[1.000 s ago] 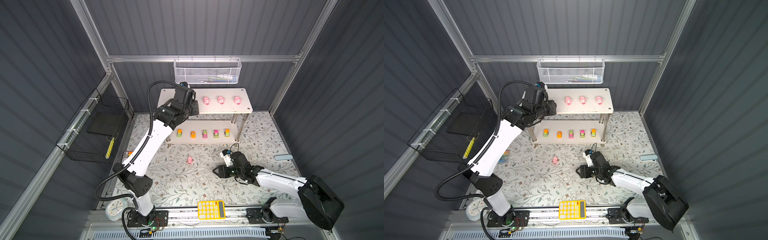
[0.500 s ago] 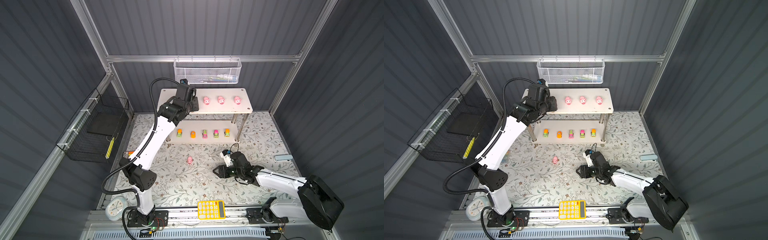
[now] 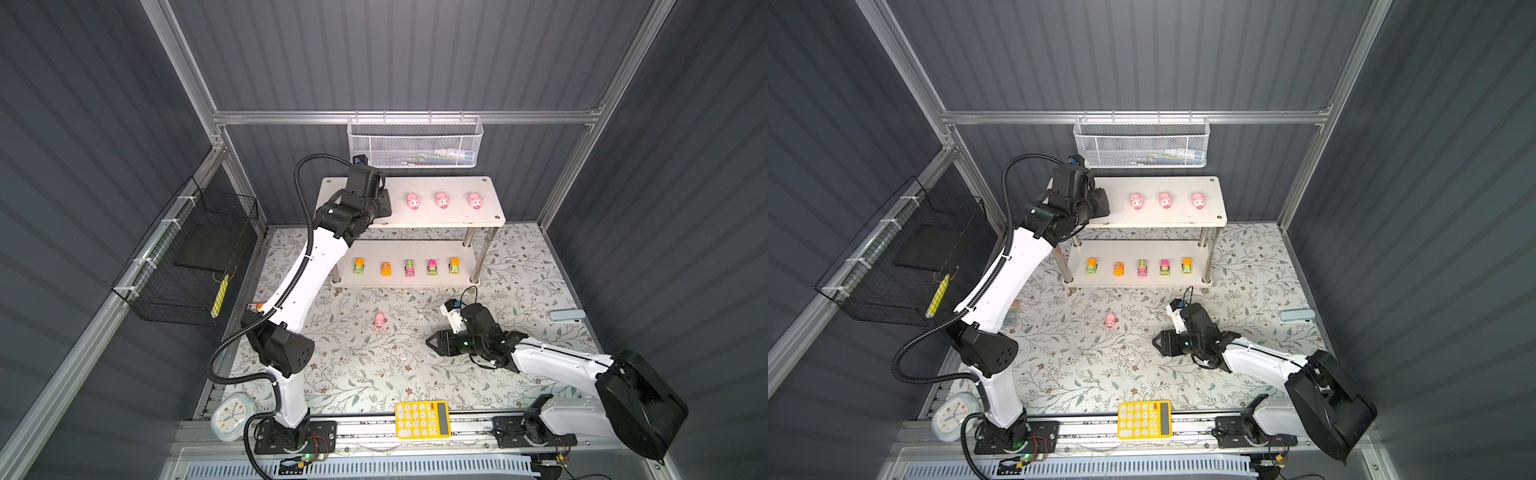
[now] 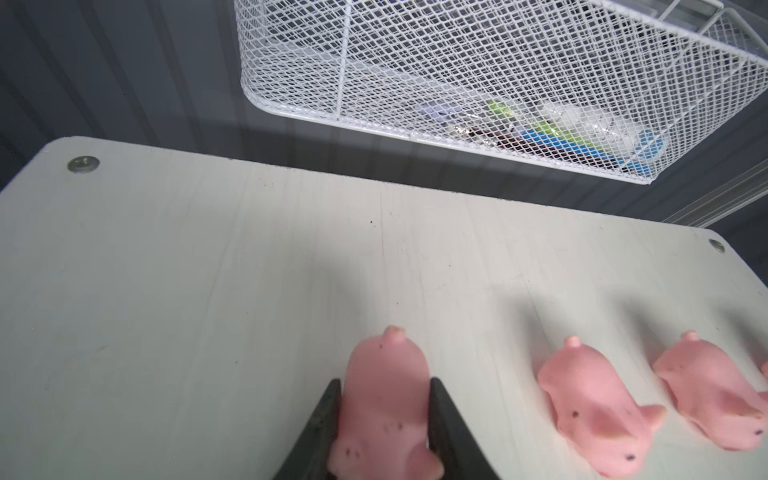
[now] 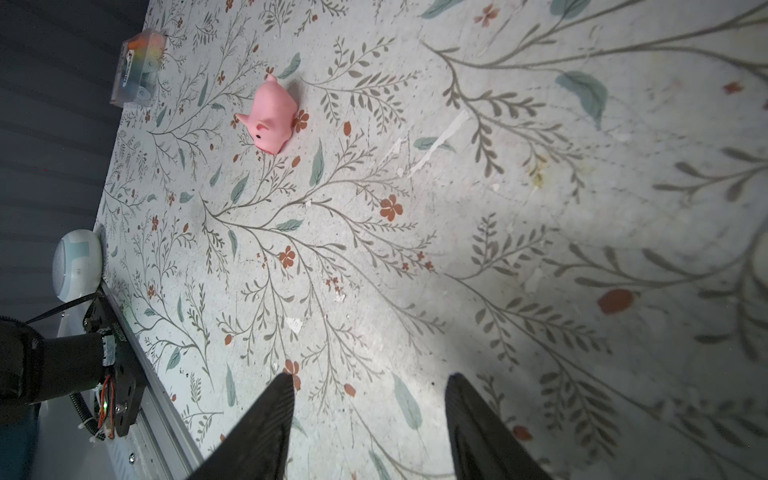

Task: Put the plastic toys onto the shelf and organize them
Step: 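Lower the held pig onto the top shelf beside the row of pigs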

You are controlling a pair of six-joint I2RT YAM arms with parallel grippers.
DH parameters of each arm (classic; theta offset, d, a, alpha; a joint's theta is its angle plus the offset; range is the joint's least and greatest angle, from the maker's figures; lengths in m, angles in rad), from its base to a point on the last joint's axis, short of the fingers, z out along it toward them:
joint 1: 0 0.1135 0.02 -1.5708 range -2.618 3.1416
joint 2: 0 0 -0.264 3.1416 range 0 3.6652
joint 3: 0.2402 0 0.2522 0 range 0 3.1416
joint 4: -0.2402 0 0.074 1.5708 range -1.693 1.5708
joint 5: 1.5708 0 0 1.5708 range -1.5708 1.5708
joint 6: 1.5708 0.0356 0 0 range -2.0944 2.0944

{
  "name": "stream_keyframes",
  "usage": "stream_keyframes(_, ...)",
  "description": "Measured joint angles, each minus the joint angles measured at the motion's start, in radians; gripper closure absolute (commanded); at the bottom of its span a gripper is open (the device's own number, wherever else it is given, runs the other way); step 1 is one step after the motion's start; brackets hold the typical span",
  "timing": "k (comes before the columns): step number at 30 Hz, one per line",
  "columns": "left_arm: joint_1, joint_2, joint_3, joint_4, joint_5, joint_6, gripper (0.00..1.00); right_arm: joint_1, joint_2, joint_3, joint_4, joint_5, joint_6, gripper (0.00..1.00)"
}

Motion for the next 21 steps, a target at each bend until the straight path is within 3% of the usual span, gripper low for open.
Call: stream_keyframes(21,0.005,0.043,0.04,0.01,0.023,0.0,0.66,0.0,0.003,0.0,0.002,0.008,0.007,0.4)
